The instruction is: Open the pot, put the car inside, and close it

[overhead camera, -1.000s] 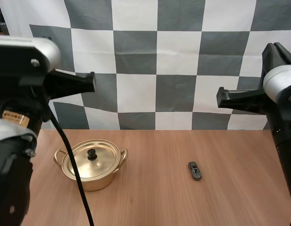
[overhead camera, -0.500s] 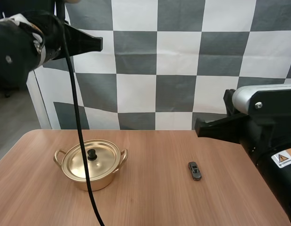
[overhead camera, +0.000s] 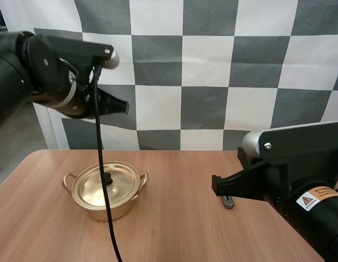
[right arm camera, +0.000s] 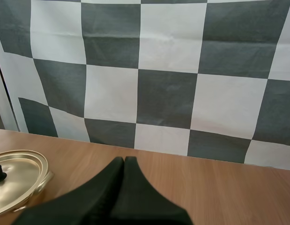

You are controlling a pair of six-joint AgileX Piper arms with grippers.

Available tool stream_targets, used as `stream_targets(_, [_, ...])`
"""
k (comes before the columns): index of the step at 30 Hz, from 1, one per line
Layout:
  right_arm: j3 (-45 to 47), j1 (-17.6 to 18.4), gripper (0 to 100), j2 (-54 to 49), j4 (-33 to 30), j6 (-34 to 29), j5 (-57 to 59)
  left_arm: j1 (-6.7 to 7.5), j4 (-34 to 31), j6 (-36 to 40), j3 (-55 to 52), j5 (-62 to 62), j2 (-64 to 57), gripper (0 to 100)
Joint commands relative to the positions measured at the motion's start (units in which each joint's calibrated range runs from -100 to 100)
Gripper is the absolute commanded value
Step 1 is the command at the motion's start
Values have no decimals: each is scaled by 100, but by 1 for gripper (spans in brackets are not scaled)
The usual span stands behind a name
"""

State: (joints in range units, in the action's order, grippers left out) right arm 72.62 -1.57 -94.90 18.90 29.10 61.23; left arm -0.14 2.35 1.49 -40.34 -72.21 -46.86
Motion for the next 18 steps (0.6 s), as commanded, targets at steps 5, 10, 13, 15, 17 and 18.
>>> stream_targets(5, [4, 2, 0, -10, 12, 3, 5, 4, -409, -17, -166, -2779, -42, 0])
stream_targets(10, [4, 2, 0, -10, 12, 3, 5, 4, -908, -7, -120, -2779, -152, 0])
stream_targets(13, [4, 2, 0, -10, 12, 3, 5, 4, -908, 51, -120, -2779, -162, 0])
stream_targets(15, [4, 2, 0, -10, 12, 3, 5, 4, -908, 117, -120, -2779, -162, 0])
stream_targets(17, [4, 2, 0, -10, 12, 3, 5, 4, -908, 84, -120, -2779, -162, 0])
stream_targets(18, [4, 2, 0, -10, 12, 3, 5, 4, -908, 47, -120, -2779, -148, 0])
